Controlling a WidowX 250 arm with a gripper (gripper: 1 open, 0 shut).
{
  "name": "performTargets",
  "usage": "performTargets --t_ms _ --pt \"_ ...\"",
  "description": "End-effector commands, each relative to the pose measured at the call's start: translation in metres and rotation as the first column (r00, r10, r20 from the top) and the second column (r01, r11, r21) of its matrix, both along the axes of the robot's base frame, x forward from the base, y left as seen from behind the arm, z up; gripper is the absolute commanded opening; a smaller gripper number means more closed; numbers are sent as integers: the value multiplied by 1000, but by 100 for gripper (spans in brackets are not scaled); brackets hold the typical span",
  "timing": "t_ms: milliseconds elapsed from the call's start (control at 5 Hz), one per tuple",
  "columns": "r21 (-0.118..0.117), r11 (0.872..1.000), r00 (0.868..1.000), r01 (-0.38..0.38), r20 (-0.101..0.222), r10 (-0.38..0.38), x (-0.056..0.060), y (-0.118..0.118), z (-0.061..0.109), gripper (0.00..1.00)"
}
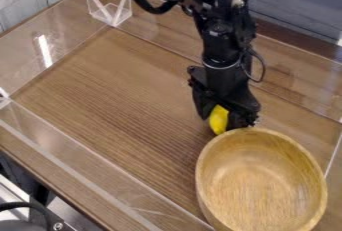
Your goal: Put the lemon in the brown bowl
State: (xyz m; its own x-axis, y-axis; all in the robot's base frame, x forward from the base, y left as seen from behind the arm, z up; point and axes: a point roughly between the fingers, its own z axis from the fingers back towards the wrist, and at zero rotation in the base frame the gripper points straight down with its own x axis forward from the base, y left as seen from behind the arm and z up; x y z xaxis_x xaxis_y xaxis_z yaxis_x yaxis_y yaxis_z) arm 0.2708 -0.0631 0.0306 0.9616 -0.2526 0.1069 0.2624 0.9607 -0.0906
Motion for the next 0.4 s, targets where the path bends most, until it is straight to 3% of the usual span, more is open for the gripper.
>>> performTargets --t_ms 0,200 --pt "-14 999 999 45 12 -45 -5 -17 7 0" --pt "-15 999 999 45 11 -45 -9 -20 7 0"
